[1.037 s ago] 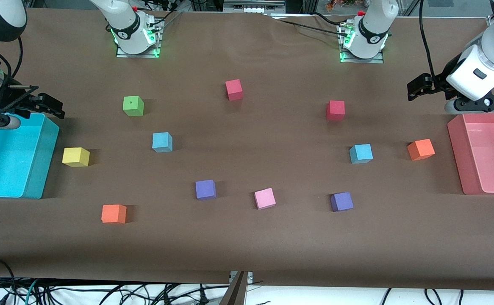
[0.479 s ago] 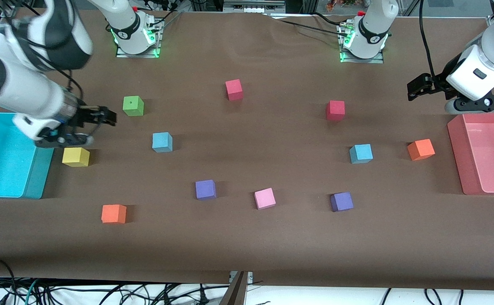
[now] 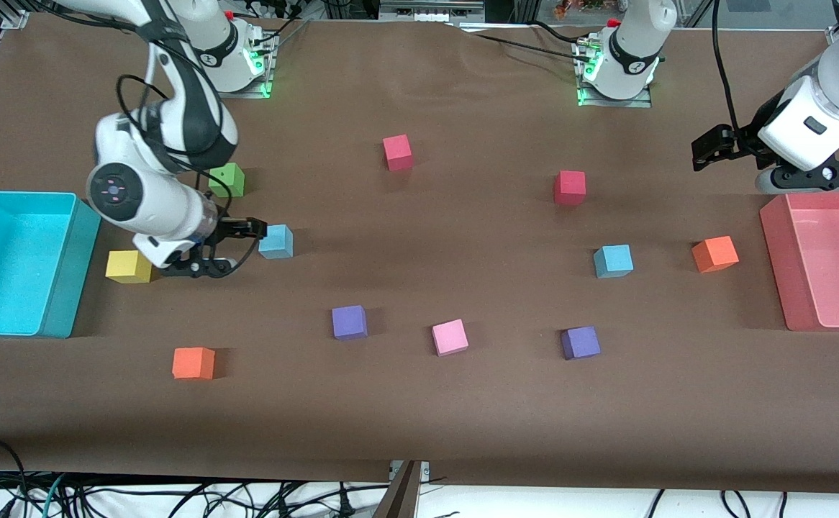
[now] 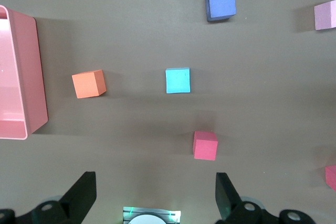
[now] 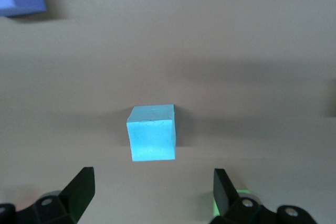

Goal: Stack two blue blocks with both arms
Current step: 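Reach the right gripper down to the cyan cube beside the yellow cube, then close the right gripper on the cyan cube and lift it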

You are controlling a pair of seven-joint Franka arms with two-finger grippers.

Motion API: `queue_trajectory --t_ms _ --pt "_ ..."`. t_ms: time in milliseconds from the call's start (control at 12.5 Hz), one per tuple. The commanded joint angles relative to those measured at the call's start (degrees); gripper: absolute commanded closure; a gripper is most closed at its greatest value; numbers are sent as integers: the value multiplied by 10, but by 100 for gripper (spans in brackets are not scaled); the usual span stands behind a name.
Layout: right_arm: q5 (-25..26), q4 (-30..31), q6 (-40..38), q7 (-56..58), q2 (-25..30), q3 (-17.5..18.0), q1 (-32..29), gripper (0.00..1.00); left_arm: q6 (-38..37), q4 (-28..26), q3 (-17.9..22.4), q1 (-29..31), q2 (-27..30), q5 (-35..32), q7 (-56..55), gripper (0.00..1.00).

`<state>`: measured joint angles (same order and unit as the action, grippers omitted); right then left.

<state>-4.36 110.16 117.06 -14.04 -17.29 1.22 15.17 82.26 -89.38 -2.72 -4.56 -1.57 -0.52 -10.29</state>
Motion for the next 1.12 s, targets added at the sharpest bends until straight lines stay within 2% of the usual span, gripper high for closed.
queue_trajectory --t_ms 0,160,479,718,798,878,957,1037 --pt "-5 88 89 -32 19 0 24 0 -10 8 2 3 2 11 11 0" --pt "4 118 148 -31 5 -1 34 0 -9 8 1 3 2 11 11 0" --pt "32 139 255 -29 -41 -2 43 0 -10 8 -4 -3 2 11 4 0" --pt "39 148 273 -25 -55 -3 43 2 -10 8 0 -3 0 10 4 0" --pt "41 148 273 -24 -60 -4 43 33 -10 8 0 -3 0 10 4 0" --pt "42 148 273 -24 -62 -4 42 70 -10 8 0 -3 0 9 4 0" --pt "42 145 273 -23 -60 -4 42 80 -9 8 0 -3 -1 9 4 0" --pt "42 142 268 -22 -54 -4 43 80 -9 8 0 -3 -2 9 4 0"
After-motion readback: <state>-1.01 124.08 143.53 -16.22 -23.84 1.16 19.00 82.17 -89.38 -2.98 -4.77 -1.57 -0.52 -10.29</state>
